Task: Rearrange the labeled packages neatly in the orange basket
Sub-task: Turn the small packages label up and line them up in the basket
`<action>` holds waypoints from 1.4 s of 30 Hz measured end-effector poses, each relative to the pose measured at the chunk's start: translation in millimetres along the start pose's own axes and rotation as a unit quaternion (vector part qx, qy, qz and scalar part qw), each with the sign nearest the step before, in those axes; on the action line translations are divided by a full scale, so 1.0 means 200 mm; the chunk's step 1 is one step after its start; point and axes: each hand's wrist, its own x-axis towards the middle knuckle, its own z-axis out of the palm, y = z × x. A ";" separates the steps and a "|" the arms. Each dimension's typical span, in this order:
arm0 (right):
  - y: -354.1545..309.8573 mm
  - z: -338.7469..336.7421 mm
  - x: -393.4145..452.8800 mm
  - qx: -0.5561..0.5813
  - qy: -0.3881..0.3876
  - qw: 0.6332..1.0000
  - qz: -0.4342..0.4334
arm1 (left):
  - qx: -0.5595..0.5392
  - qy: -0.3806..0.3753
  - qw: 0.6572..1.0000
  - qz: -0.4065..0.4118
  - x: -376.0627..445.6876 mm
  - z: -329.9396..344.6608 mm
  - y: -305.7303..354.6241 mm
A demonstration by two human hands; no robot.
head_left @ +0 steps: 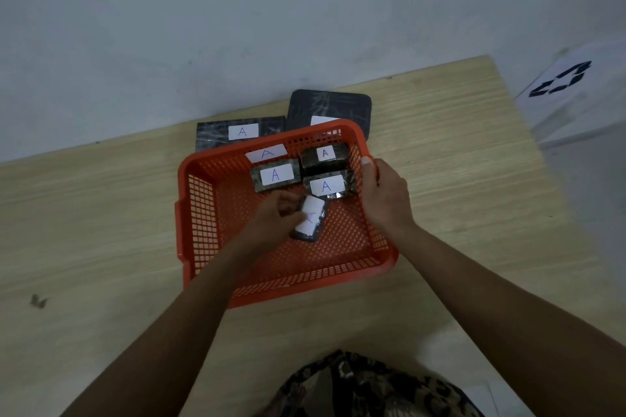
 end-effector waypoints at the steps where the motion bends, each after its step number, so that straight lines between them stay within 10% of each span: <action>1: 0.00 0.00 0.00 -0.001 0.000 1.000 0.000 | 0.035 0.009 0.999 0.007 0.01 -0.05 -0.03; 16: 0.00 0.00 0.00 -0.009 -0.002 1.000 0.008 | 0.307 0.061 0.934 0.171 0.09 -0.16 -0.16; 42: -0.05 -0.04 0.01 0.034 -0.050 0.996 0.073 | 0.357 0.157 0.880 0.272 0.19 -0.14 -0.05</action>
